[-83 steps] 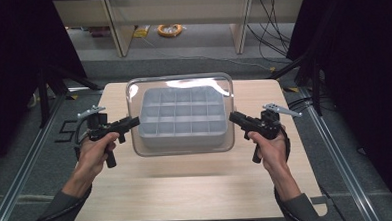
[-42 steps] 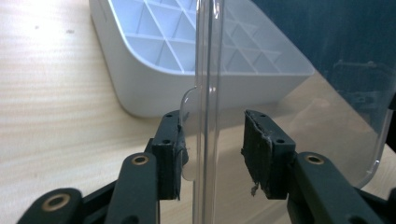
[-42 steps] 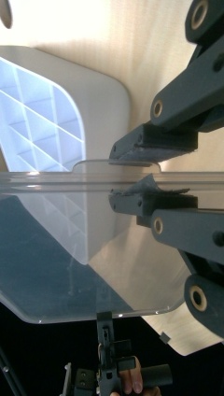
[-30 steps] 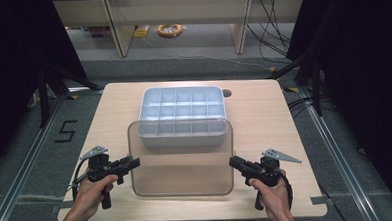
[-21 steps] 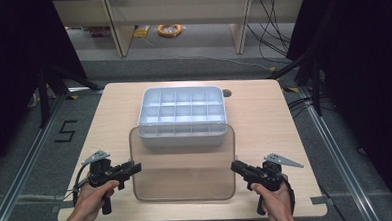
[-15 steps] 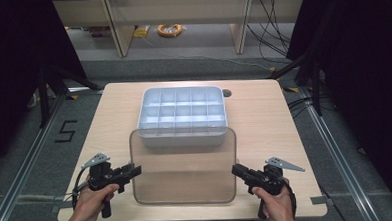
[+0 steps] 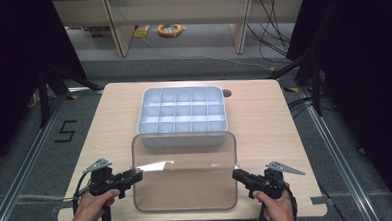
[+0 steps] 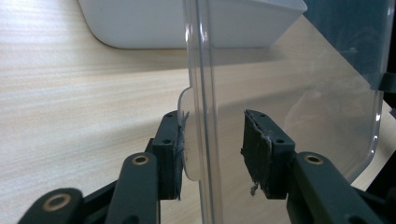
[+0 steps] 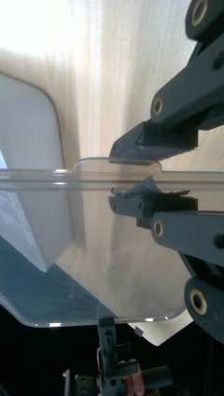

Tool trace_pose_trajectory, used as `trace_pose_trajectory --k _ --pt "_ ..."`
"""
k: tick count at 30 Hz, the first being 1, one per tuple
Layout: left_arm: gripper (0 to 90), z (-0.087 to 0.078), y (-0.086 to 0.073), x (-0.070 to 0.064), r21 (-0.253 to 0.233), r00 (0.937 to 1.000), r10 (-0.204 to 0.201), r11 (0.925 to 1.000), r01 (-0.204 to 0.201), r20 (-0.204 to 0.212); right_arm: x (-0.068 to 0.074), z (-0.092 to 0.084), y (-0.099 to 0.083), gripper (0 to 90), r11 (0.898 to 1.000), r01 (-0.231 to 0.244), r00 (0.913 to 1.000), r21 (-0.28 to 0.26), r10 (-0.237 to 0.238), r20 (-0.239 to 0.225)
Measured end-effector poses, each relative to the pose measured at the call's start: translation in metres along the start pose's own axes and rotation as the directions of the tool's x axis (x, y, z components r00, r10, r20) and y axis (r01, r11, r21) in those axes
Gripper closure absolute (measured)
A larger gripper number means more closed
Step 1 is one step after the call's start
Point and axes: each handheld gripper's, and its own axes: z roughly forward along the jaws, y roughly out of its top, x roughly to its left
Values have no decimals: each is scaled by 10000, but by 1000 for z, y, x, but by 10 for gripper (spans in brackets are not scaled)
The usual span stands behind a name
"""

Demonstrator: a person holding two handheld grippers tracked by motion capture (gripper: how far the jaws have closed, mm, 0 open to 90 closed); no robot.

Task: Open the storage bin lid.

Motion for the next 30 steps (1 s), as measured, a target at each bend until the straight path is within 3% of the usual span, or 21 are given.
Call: trace_pose_trajectory --k 1,2,5,7,8,15,16,17,20,21,22,25,26,27,29,30 --pt "586 1 -1 0 167 10000 64 9998 -63 -40 -2 1 -1 734 10000 -3 10000 -12 3 -90" --pt "582 2 -1 1 125 10000 18 9999 -18 9 0 0 -1 730 9994 -316 9995 170 316 3" --pt "574 5 -3 6 412 9998 -142 9991 137 121 -4 4 -3 721 9996 -140 9999 238 138 94" --pt "571 6 -3 9 547 9998 -178 9984 171 118 -2 5 -4 719 9981 -480 9988 399 479 23" --pt "567 7 -4 10 543 9997 -220 9983 215 92 -5 6 -4 717 9992 -164 9999 359 164 12" --pt "551 11 -6 13 795 9998 -172 9967 168 49 -9 10 -8 701 9975 -166 9998 686 156 154" --pt "549 12 -6 14 828 9998 -168 9964 163 58 -8 10 -7 701 9964 -326 9995 784 321 70" --pt "547 13 -6 15 900 9999 -139 9959 134 46 -10 11 -8 700 9973 -135 9997 727 122 189" --pt "542 14 -7 15 961 9999 -150 9953 149 7 -6 10 -7 696 9938 -686 9976 870 677 132" --pt "541 14 -7 15 961 9999 -162 9952 162 -8 -10 12 -8 695 9968 -158 9997 785 144 186" --pt "540 14 -7 15 981 9998 -175 9950 175 -10 -11 13 -8 692 9969 -129 9998 772 117 160" --pt "539 16 -8 17 1059 9999 -143 9943 143 -13 -12 14 -9 687 9956 -168 9996 922 144 263" --pt "538 16 -8 17 1113 9999 -94 9937 99 -48 -8 13 -9 686 9920 -677 9976 1069 655 240" --pt "536 16 -8 18 1134 9999 -89 9935 95 -58 -14 15 -9 685 9957 -47 9994 922 15 356" --pt "536 17 -9 18 1177 9999 -118 9930 128 -96 -13 15 -9 685 9950 -196 9993 976 164 329" --pt "536 17 -9 19 1208 9998 -96 9926 114 -158 -9 14 -8 685 9910 -709 9971 1131 673 359"
